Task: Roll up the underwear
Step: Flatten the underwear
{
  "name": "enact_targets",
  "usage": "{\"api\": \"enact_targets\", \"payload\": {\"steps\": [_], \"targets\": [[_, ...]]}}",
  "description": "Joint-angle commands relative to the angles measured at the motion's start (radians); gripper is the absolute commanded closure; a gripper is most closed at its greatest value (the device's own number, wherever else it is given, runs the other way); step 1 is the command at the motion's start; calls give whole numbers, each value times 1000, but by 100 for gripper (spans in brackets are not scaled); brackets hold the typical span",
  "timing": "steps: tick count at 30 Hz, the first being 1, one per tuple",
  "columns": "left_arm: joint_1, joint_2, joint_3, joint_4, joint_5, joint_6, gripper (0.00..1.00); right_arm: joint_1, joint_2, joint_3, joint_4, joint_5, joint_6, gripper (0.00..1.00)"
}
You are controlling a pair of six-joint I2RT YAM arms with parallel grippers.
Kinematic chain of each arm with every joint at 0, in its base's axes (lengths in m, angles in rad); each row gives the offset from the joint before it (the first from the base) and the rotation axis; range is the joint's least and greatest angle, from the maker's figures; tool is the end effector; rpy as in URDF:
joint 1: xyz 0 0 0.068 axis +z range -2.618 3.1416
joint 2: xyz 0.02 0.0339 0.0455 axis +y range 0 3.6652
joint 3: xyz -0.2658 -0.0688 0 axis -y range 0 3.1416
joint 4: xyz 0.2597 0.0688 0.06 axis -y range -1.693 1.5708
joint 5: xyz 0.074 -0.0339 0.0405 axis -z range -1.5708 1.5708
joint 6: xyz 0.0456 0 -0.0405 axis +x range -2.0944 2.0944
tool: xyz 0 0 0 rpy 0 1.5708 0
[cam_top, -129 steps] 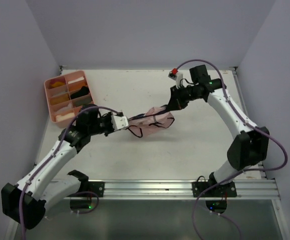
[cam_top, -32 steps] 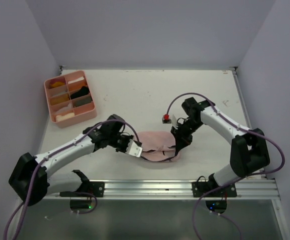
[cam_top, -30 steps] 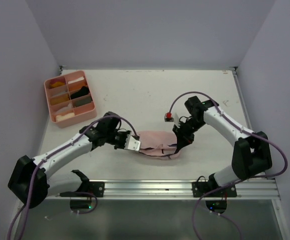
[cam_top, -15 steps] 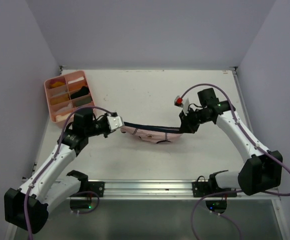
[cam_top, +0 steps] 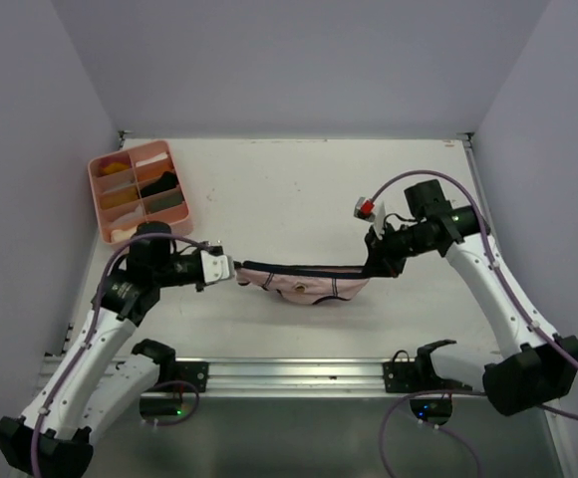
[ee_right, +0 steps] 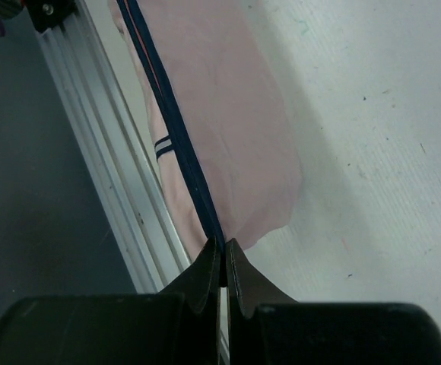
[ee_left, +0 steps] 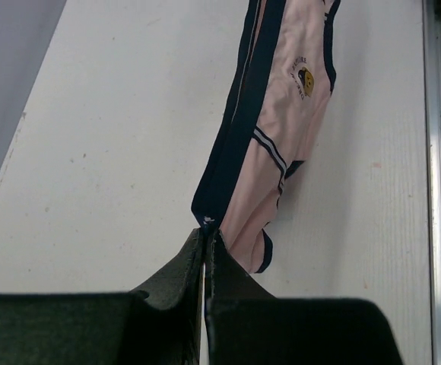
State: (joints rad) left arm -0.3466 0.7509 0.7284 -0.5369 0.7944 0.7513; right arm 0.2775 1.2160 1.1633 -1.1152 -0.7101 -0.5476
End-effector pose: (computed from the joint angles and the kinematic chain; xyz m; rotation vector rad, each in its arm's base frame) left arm 0.1549 -0.0905 0.2928 1.4012 1.4244 -0.5832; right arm 0.2157 0.0923 0.3091 -1.1876 2.2366 0.8583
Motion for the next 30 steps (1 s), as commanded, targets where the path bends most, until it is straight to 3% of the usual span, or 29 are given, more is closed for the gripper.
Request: {"api": "enact_targets", "payload": {"steps": [1,6,9,10,14,15,18,19,22,27,29,30], "targets": [[12,-74,81,-86,78,-46,100,2,-111,-2,-126,-72,-66,100],[12,-78,92,-63,82,-171,100,2,-125,19,-78,-65,40,100],[12,14,89,40,32,-276,100,3,5,39,-25,-57,98,98],[12,89,91,55,29,-297,100,3,64,48,-20,-60,103,87],[12,319,89,240,-52,-409,100,2,385,172,-58,-81,162,69],[14,373,101,250,-70,-411,100,0,499,235,-52,-94,190,66],[14,539,138,376,-147,-458,100,-8,605,336,33,-59,280,59],[15,580,131,476,-188,-481,100,-9,622,355,66,-30,303,59],[17,671,158,556,-253,-454,100,-32,677,444,135,72,353,58],[24,869,354,439,-276,-372,100,-67,709,526,59,-20,281,58],[26,929,390,451,-290,-378,86,-66,694,503,40,-3,209,59],[26,947,399,460,-311,-391,81,-64,686,472,41,23,181,66]]}}
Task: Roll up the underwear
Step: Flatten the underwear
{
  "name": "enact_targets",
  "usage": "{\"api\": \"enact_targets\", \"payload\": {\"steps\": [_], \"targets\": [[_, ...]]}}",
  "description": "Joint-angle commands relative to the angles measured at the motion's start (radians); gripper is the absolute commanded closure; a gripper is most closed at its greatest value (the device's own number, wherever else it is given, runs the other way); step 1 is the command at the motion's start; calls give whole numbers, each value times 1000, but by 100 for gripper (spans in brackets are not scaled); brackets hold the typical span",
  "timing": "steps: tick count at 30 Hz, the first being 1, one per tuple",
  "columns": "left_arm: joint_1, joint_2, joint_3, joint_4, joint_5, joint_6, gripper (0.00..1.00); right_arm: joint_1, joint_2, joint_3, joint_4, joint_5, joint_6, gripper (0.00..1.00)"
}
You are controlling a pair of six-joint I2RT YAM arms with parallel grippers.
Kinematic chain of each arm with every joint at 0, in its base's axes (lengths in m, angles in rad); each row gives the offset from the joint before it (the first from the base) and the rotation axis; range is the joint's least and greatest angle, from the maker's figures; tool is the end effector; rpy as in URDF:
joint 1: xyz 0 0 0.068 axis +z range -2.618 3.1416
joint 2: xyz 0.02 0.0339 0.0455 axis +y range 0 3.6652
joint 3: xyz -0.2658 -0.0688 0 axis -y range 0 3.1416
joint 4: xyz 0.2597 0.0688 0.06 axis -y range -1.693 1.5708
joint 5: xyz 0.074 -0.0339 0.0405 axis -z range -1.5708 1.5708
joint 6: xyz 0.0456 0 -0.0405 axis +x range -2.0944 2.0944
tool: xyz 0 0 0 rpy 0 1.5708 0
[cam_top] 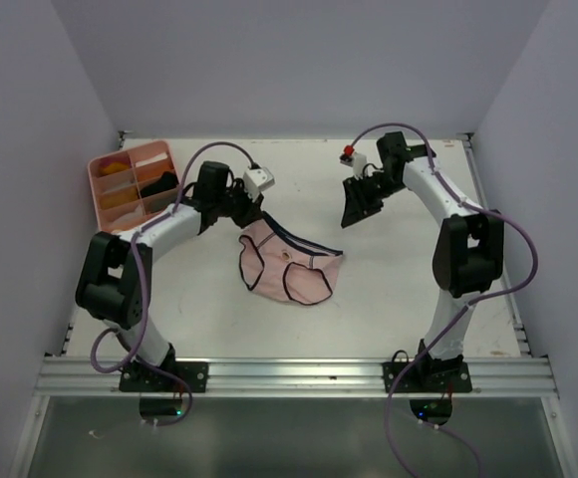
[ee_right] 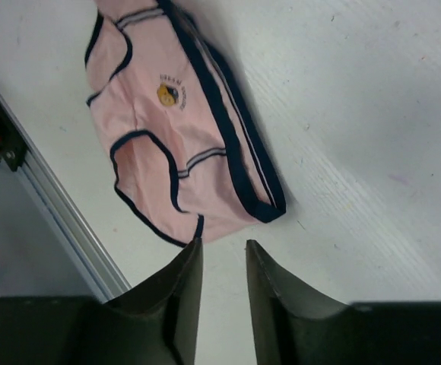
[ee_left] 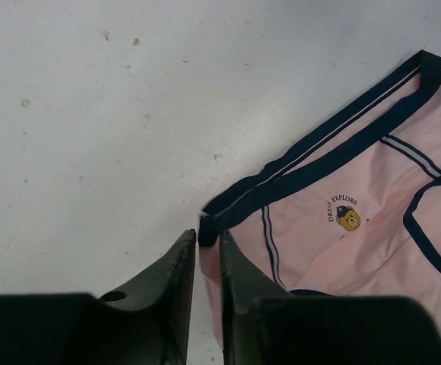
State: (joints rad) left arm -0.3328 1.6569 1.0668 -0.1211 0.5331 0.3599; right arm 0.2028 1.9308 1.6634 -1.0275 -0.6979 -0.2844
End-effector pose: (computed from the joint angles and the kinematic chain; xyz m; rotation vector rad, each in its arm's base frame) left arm 0.3495 -0.1453 0.2097 1.0118 1.9877 -0.5905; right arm 0.3953 0.1112 0.2467 -0.7792 2.5728 0.9608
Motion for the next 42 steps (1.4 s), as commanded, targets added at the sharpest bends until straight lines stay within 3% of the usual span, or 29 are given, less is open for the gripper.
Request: {"api": "enact_targets", "payload": {"steps": [1,3,8,11,14,18,22,33,39,42], "targets": [[12,73,64,66,-106,-12,75,15,-48,-46,-34,38,-103,70],[14,99,102,52,-148,-12,63,21,-53,-80,-23,81,-136,80],[15,-26,79,35,-27,57,45,44,-38,-97,-10,110,-122,79],[14,-89,122,-157,154,111,46,66,-24,-93,6,104,-95,79],[-14,-131,58,-288,274,138,47,93,6,-100,17,119,-82,79],[-139,-157,-48,-376,239,215,50,113,69,-143,40,173,-79,83],[-221,-137,-143,-275,217,146,52,115,134,-175,107,254,-47,86],[-406,-91,-105,-160,79,154,51,116,142,-197,31,223,-24,100],[-517,35,-7,-75,-28,70,54,115,19,-136,0,137,10,98],[-523,101,18,-29,-91,30,55,110,-18,-117,23,147,33,85]]}}
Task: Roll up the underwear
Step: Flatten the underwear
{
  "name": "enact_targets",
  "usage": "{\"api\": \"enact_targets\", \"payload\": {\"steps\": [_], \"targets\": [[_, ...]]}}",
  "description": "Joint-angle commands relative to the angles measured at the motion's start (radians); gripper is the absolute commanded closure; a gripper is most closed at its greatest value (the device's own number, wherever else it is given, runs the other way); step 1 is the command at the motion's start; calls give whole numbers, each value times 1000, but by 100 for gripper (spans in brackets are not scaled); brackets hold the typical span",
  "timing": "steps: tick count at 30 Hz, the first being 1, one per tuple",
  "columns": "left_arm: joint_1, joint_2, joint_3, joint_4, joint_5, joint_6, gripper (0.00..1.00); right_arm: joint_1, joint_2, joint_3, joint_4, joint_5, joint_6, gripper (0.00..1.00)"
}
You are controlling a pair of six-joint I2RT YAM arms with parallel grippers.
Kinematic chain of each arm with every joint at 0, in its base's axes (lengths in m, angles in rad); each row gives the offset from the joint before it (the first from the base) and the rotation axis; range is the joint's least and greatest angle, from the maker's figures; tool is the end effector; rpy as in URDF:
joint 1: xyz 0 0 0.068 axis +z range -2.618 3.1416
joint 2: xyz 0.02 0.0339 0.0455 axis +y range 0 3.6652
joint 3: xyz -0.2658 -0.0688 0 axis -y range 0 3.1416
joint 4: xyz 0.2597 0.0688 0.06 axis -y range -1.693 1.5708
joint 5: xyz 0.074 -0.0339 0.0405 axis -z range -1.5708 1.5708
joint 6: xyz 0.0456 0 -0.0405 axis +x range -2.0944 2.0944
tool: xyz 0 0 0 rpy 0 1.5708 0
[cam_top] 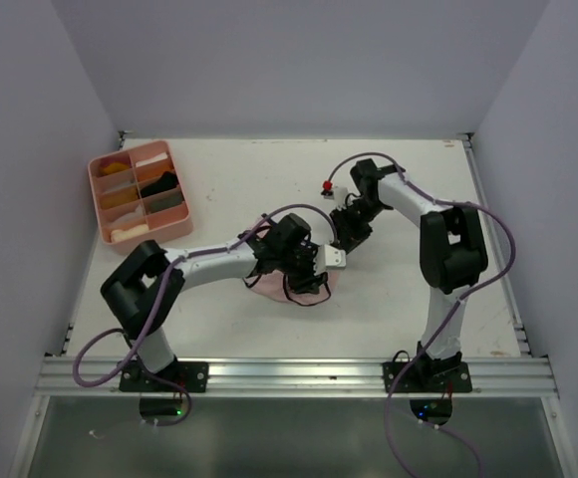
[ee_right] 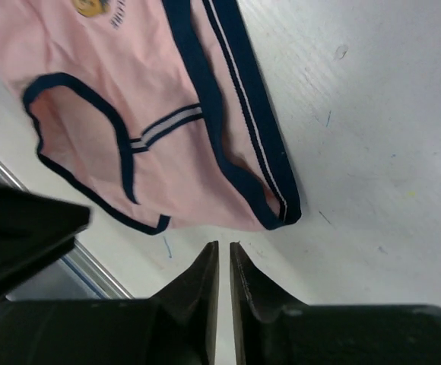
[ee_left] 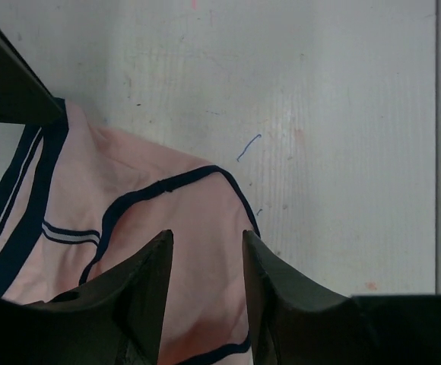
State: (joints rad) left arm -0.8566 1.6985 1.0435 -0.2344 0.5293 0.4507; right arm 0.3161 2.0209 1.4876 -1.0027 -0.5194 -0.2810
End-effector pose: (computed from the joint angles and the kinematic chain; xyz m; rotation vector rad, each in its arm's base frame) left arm 0.2235 -0.2930 0.1785 1.6810 1.8065 -0.8275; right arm 0.3672 0.1439 0.1590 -0.8993 2.8749 0.8011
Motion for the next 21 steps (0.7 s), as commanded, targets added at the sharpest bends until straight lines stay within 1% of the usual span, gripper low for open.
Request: {"api": "enact_targets", "payload": {"steps": [1,2,3,5,6,7,10,16,19,21], "targets": [[-2,75,50,84,-88,-60,55,-3,-103,65,-11,-27,26,82],[-5,85,55,80,-80,-55,54,-6,-96,77,-19,-13,29,77],[-9,98,55,76,-62,-34,53,-5,-82,82,-28,-13,25,76],[-31,113,64,35,-38,-1,52,-5,-41,79,-37,-2,8,75],[-42,128,69,11,-25,52,52,-5,-27,76,-34,4,2,75],[-50,133,66,-32,-17,69,52,-5,-12,73,-33,7,-7,75],[-79,142,49,-108,-29,134,52,-3,47,59,-17,12,-38,75],[-79,84,-19,-129,-46,213,51,-3,73,22,35,24,-49,73],[-79,96,-8,-152,-77,227,51,-3,79,42,-16,-11,-66,73],[-78,95,-11,-158,-91,244,51,-3,68,37,-33,-25,-79,70]]}}
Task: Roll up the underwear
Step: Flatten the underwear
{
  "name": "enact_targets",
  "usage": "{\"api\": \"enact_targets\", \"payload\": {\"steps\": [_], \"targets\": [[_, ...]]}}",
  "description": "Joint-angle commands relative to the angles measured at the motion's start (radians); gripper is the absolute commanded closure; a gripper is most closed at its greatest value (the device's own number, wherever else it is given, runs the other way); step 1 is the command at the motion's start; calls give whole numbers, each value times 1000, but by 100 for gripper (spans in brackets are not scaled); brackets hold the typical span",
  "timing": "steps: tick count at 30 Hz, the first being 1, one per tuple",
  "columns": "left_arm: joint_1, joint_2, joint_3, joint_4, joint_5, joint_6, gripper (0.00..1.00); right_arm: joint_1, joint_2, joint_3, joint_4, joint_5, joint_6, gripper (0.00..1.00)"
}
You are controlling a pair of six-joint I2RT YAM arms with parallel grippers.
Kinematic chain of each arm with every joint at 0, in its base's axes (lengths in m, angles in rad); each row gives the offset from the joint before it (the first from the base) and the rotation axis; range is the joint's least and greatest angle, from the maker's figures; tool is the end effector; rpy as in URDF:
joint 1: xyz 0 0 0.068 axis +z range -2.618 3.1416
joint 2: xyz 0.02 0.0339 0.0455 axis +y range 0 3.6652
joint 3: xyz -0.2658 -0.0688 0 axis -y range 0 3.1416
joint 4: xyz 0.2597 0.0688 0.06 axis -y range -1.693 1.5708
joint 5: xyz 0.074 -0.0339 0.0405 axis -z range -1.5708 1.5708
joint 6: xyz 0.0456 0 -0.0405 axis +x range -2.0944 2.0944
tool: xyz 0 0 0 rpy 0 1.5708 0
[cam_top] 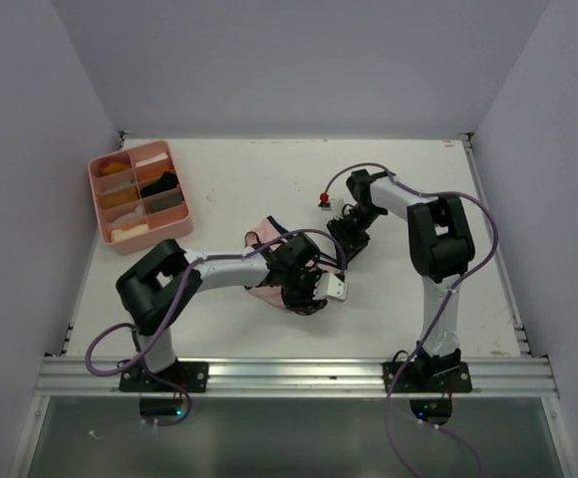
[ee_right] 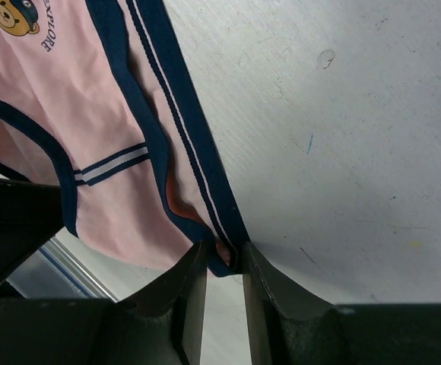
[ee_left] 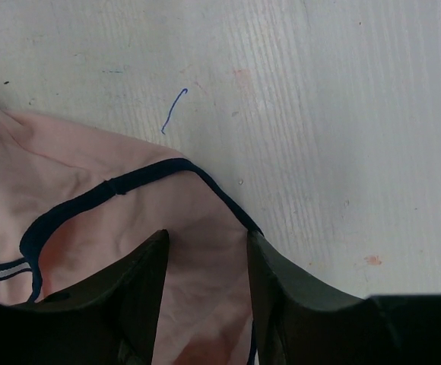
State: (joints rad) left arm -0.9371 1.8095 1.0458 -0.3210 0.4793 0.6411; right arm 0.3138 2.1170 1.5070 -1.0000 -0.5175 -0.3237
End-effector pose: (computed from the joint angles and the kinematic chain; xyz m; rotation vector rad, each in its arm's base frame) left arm 0.1994 -0.3069 0.1343 1.9860 1.7460 -0.7344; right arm 0.3743 0.1452 0.1275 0.9262 -2.8563 -0.7950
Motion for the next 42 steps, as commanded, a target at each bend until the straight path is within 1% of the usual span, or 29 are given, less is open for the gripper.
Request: {"api": "enact_targets", "payload": {"steps": [1,4,7,8,10,11,12,17,19,22,24,27,28,30,31,32,36,37,38,39,40,41,42], "targets": [[1,-21,-24,-66,-48,58,51,-2,-49,12,-29,-27,-40,69],[3,-29,-27,-64,-59,68,50,-2,-61,-5,-35,-33,-49,69],[3,-27,-29,-61,-64,66,50,-1,-40,4,-55,-55,-57,69],[3,-26,-29,-61,-64,65,50,-1,-32,-1,-57,-56,-61,77],[3,-29,-29,-59,-67,57,50,-2,-34,-4,-51,-55,-67,84],[3,-32,-30,-59,-68,57,50,-1,-34,-2,-54,-55,-72,95],[3,-33,-30,-61,-70,60,50,-2,-35,-2,-57,-56,-77,100],[6,-70,-73,-70,-71,98,51,-21,-49,10,-66,-52,-77,100],[6,-108,-113,-82,-59,156,51,-38,-57,24,-68,-42,-69,100],[6,-137,-142,-92,-64,199,50,-39,-48,35,-92,-44,-83,100],[6,-142,-136,-93,-53,203,50,-27,-37,27,-107,-79,-89,100],[6,-153,-116,-90,-16,194,48,4,-45,-11,-101,-85,-94,100],[6,-156,-110,-83,5,186,48,11,-52,-20,-100,-85,-94,97],[6,-179,-89,-76,18,164,47,18,-57,-30,-114,-98,-100,82],[6,-191,-81,-70,31,151,47,16,-66,-28,-129,-102,-101,77],[6,-203,-72,-70,38,140,47,16,-74,-21,-132,-95,-103,76],[17,-268,-17,-104,47,69,49,-11,-137,12,-117,-35,-75,78],[24,-283,-12,-101,51,51,49,-13,-149,19,-108,-42,-71,82],[32,-309,-9,-89,53,19,50,-12,-181,22,-101,-56,-64,84],[64,-312,8,-69,51,-59,53,-9,-193,21,-91,-73,-33,86],[89,-306,25,-67,51,-102,55,-4,-204,19,-77,-113,-17,92],[119,-283,42,-69,59,-142,59,2,-215,12,-75,-130,-8,94],[198,-270,68,-56,86,-231,65,22,-219,-1,-65,-142,27,96]]}}
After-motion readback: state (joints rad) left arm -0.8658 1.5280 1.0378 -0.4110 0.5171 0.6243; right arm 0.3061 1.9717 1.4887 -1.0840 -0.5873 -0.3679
